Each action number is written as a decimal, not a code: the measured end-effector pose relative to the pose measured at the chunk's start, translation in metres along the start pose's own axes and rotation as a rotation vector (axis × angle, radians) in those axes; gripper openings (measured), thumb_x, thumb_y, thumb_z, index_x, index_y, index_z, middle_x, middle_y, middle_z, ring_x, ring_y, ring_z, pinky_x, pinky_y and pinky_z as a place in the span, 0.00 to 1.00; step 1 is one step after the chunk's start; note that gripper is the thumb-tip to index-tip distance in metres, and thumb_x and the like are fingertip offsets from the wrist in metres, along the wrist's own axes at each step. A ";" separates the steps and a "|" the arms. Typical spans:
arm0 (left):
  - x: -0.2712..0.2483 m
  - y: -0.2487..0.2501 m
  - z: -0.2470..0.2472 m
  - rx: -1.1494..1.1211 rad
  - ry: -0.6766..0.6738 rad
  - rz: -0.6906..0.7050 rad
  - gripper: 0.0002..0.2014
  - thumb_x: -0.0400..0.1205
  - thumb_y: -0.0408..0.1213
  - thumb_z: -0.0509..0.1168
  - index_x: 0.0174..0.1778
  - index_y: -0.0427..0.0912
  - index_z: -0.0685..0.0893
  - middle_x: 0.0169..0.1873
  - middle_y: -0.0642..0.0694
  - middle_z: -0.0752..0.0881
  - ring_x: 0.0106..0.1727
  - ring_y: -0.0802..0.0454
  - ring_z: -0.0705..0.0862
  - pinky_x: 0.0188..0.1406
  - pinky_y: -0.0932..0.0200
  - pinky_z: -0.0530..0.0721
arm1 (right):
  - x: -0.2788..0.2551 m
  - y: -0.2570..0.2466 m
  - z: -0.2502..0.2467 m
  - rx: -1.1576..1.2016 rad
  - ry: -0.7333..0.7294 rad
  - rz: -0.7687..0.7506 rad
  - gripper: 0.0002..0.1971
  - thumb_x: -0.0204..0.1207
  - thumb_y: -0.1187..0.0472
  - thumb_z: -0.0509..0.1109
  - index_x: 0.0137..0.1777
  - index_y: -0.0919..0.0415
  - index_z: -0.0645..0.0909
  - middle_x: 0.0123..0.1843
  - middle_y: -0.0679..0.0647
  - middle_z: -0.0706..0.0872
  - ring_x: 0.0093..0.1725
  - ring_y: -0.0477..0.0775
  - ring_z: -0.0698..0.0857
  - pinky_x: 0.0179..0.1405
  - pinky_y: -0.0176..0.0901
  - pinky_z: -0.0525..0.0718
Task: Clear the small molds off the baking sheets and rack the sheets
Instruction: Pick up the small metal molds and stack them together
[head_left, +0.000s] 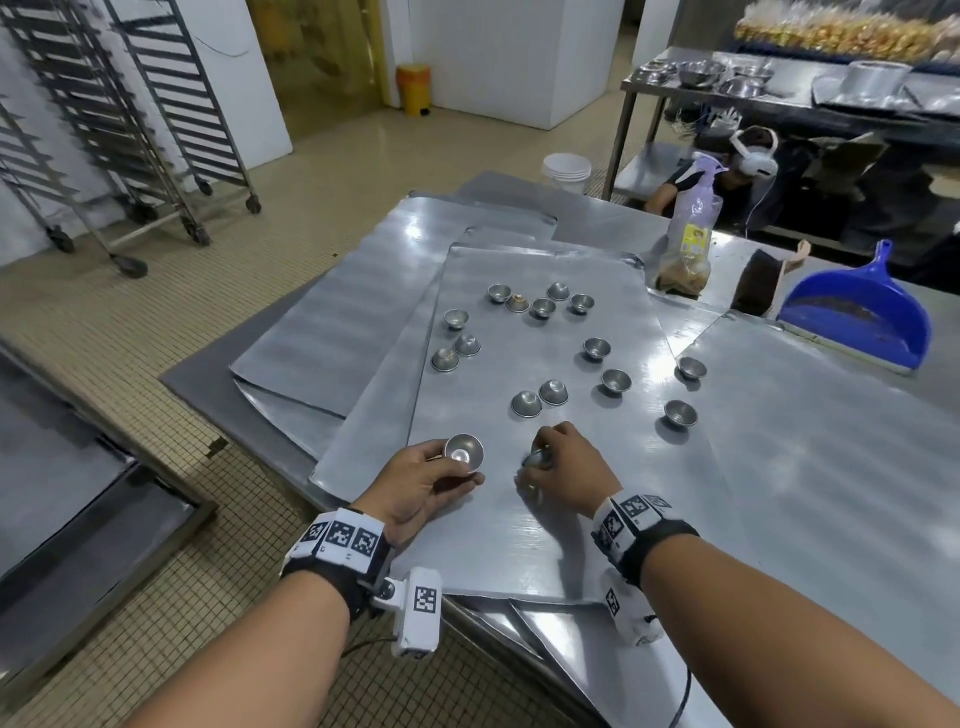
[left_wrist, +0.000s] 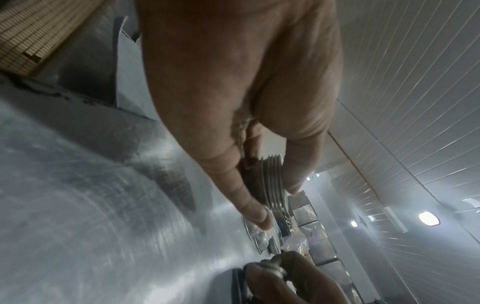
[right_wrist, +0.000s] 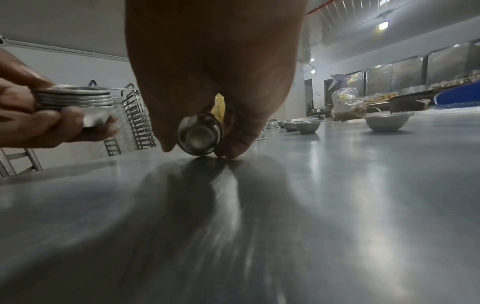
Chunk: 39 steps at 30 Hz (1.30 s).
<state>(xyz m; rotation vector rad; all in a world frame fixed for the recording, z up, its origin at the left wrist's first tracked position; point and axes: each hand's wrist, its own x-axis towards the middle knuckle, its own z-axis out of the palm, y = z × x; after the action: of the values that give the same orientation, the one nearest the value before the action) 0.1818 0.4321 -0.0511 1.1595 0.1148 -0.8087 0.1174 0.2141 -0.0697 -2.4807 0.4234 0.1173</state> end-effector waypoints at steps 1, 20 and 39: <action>0.000 0.000 0.001 0.003 -0.003 -0.002 0.14 0.79 0.19 0.69 0.61 0.26 0.84 0.49 0.31 0.90 0.51 0.38 0.91 0.47 0.57 0.91 | -0.002 0.000 -0.001 0.001 -0.003 0.005 0.12 0.72 0.52 0.76 0.51 0.54 0.80 0.55 0.51 0.77 0.52 0.57 0.82 0.52 0.45 0.77; -0.003 -0.003 0.000 -0.052 -0.042 -0.096 0.13 0.84 0.27 0.64 0.61 0.23 0.80 0.52 0.23 0.88 0.52 0.30 0.91 0.51 0.50 0.90 | -0.030 -0.002 -0.007 -0.064 0.000 0.057 0.22 0.75 0.50 0.73 0.69 0.55 0.82 0.64 0.55 0.88 0.63 0.56 0.85 0.61 0.45 0.81; -0.019 -0.019 0.061 -0.025 0.060 -0.030 0.19 0.86 0.48 0.64 0.54 0.32 0.87 0.47 0.34 0.88 0.42 0.45 0.89 0.51 0.51 0.88 | -0.057 -0.029 -0.026 0.088 0.079 -0.282 0.31 0.76 0.40 0.73 0.78 0.48 0.75 0.70 0.47 0.86 0.67 0.52 0.83 0.65 0.44 0.78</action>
<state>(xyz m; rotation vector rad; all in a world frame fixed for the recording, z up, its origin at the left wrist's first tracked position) 0.1372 0.3877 -0.0304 1.1616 0.1919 -0.7967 0.0726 0.2365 -0.0218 -2.4354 0.1057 -0.1118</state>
